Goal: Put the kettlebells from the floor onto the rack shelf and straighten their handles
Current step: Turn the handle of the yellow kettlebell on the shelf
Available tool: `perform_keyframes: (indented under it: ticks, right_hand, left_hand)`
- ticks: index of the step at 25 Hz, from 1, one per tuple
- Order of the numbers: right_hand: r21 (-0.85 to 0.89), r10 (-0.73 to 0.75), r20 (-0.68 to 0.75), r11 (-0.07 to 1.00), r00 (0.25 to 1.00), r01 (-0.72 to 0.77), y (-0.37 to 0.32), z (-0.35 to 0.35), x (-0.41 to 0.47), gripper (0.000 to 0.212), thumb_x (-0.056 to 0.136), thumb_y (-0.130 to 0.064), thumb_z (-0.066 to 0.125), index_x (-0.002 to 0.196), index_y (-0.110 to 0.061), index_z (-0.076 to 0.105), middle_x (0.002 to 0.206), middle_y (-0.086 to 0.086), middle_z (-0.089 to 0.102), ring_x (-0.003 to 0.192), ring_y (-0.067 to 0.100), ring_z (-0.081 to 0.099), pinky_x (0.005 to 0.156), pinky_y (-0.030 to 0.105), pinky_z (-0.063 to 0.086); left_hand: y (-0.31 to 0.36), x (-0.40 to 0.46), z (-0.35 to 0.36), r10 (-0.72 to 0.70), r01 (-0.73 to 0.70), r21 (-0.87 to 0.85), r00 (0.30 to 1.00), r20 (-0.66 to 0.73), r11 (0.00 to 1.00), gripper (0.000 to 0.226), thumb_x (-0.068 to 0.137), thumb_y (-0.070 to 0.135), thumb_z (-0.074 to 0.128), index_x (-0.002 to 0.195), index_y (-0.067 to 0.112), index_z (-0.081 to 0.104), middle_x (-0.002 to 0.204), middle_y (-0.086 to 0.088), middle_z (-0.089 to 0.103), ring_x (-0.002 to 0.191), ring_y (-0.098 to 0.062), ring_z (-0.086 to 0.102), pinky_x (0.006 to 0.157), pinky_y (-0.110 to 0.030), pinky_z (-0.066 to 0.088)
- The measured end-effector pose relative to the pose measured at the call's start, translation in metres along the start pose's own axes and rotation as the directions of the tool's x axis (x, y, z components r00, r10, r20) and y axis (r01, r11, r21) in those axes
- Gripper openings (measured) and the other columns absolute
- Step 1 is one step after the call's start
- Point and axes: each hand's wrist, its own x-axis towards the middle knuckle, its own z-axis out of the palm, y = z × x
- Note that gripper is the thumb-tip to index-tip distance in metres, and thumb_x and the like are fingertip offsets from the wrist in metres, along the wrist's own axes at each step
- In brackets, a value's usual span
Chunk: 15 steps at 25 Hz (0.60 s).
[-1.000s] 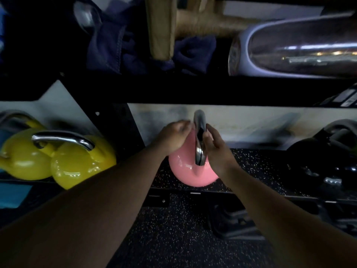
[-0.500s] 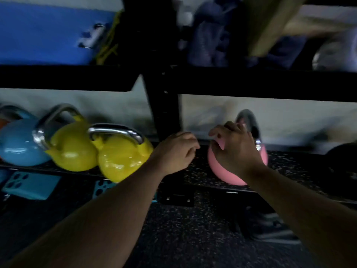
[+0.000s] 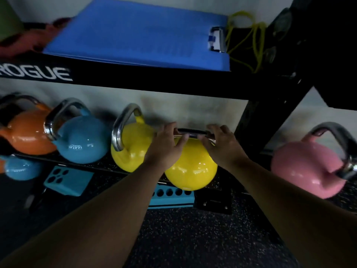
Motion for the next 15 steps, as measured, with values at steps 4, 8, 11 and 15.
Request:
perform_keyframes:
  ticks: [4,8,11,15]
  right_hand:
    - [0.124,0.145,0.047,0.981,0.988,-0.150,0.007,0.021,0.014,0.050,0.092,-0.062,0.044,0.122,-0.022,0.049,0.122,0.017,0.060,0.114,0.037,0.057,0.081,0.031,0.038]
    - [0.144,0.131,0.019,0.981,0.991,-0.133,0.006,0.024,0.010,0.053,0.093,-0.062,0.042,0.124,-0.019,0.046,0.123,0.021,0.057,0.115,0.041,0.054,0.084,0.036,0.039]
    - [0.211,0.184,0.079,0.957,0.980,-0.197,0.005,0.015,0.013,0.051,0.085,-0.071,0.047,0.111,-0.027,0.053,0.113,0.004,0.064,0.102,0.023,0.059,0.077,0.032,0.043]
    - [0.455,0.225,0.147,0.849,0.963,-0.268,0.005,0.003,0.014,0.049,0.079,-0.069,0.060,0.098,-0.024,0.064,0.095,0.001,0.068,0.090,0.018,0.062,0.074,0.033,0.047]
  left_hand:
    - [0.010,0.002,0.025,-0.317,0.337,-0.347,0.941,0.116,0.875,0.097,0.082,0.074,0.049,0.155,0.027,0.006,0.160,-0.014,0.015,0.138,-0.036,0.037,0.104,-0.041,0.041]
    - [0.025,0.003,0.036,-0.522,0.471,-0.573,0.849,0.087,0.670,0.108,0.080,0.068,0.060,0.156,0.021,-0.001,0.161,-0.020,0.018,0.141,-0.040,0.031,0.099,-0.042,0.038]
    - [0.022,0.004,0.038,-0.567,0.532,-0.606,0.809,0.157,0.591,0.110,0.079,0.070,0.059,0.155,0.026,-0.007,0.163,-0.020,0.010,0.145,-0.042,0.025,0.105,-0.051,0.034]
    - [0.028,-0.007,0.049,-0.573,0.502,-0.643,0.811,0.117,0.578,0.106,0.081,0.073,0.049,0.156,0.022,-0.006,0.165,-0.016,0.006,0.149,-0.035,0.014,0.111,-0.049,0.026]
